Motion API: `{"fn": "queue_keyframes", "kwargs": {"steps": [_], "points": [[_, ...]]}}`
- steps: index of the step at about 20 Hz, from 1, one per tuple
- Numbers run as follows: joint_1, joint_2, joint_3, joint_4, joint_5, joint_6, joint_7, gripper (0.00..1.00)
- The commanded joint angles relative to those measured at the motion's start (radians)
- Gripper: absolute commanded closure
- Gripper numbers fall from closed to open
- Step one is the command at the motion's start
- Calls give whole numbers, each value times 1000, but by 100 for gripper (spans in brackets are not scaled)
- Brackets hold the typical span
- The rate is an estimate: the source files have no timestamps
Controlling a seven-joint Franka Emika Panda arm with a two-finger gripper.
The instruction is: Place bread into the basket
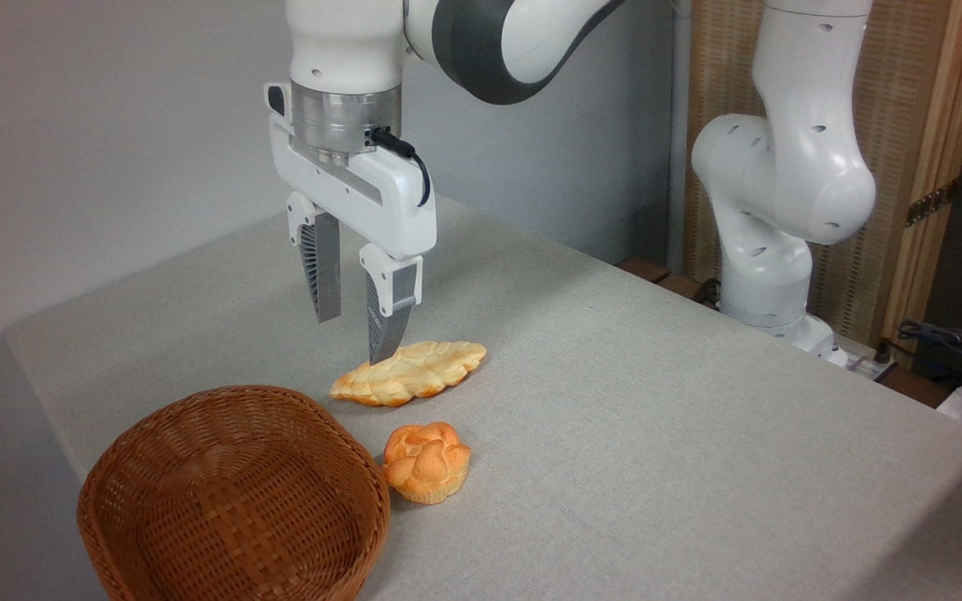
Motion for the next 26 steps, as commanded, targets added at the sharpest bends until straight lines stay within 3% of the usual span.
{"fn": "queue_keyframes", "kwargs": {"steps": [1, 26], "points": [[-6, -4, 3, 16, 12, -30, 15, 0], [-6, -5, 3, 16, 11, -50, 15, 0]]}}
